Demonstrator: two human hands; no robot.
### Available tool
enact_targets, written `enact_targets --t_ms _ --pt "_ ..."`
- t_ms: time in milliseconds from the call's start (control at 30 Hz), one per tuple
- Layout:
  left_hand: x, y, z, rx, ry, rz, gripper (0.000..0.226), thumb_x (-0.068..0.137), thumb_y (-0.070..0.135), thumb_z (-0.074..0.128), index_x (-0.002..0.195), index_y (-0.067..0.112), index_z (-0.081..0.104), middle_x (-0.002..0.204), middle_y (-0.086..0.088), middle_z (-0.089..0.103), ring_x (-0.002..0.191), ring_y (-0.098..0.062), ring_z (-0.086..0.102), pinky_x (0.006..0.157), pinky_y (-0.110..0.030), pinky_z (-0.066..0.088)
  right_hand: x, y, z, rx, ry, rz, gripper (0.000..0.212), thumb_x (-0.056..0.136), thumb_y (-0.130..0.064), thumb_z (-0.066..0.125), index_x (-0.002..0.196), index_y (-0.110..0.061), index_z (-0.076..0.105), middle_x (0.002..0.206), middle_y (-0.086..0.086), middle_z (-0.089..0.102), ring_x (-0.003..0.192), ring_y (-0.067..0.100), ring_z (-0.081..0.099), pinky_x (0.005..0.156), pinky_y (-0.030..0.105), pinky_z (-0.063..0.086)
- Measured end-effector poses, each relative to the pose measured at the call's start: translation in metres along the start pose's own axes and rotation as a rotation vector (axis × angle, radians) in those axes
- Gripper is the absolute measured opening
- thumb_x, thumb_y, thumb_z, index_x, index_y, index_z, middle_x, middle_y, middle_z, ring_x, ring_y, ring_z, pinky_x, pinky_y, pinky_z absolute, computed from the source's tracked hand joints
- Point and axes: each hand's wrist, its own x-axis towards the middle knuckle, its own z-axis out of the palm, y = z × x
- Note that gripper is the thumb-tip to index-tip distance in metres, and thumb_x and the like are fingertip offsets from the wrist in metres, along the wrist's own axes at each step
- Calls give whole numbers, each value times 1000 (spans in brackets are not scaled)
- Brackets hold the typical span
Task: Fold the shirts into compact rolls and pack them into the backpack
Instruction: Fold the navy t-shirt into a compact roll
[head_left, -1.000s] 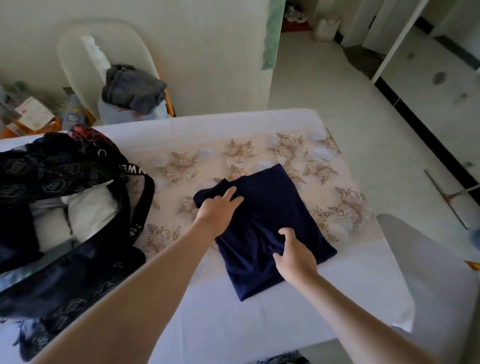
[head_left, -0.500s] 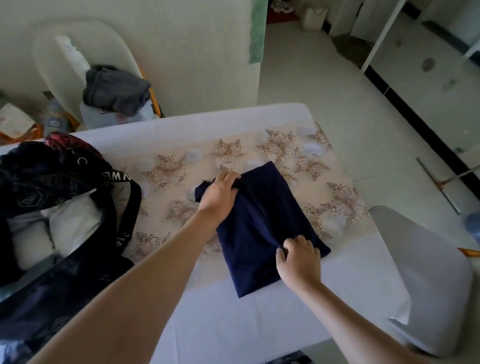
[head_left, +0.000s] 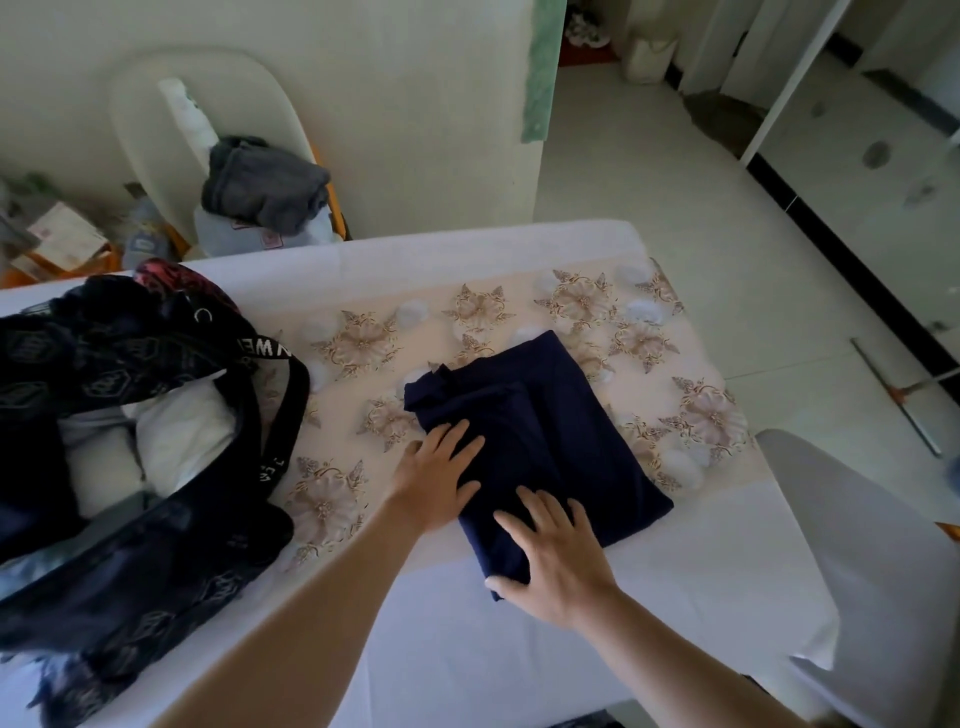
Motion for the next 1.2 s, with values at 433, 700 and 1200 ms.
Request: enact_targets --t_ms 433,700,1200 --pt "-51 15 6 -292 392 -28 34 85 11 66 118 19 65 103 1 62 93 -22 58 83 -41 53 4 67 -39 -245 -145 221 53 86 -15 54 137 -26 44 165 14 7 152 33 8 119 61 3" --pt "-70 28 21 -584 415 -513 14 85 19 72 98 16 70 101 -4 65 88 -31 56 72 -40 47 -17 52 -17 196 195 793 48 88 -36 59 131 -15 55 120 8 63 105 31 59 83 40 44" --pt "-93 7 24 -712 146 -427 39 92 21 57 126 34 45 95 15 57 107 -17 46 101 -34 22 -50 60 7 230 306 696 45 83 -15 69 126 -16 55 107 7 63 96 30 59 79 41 47"
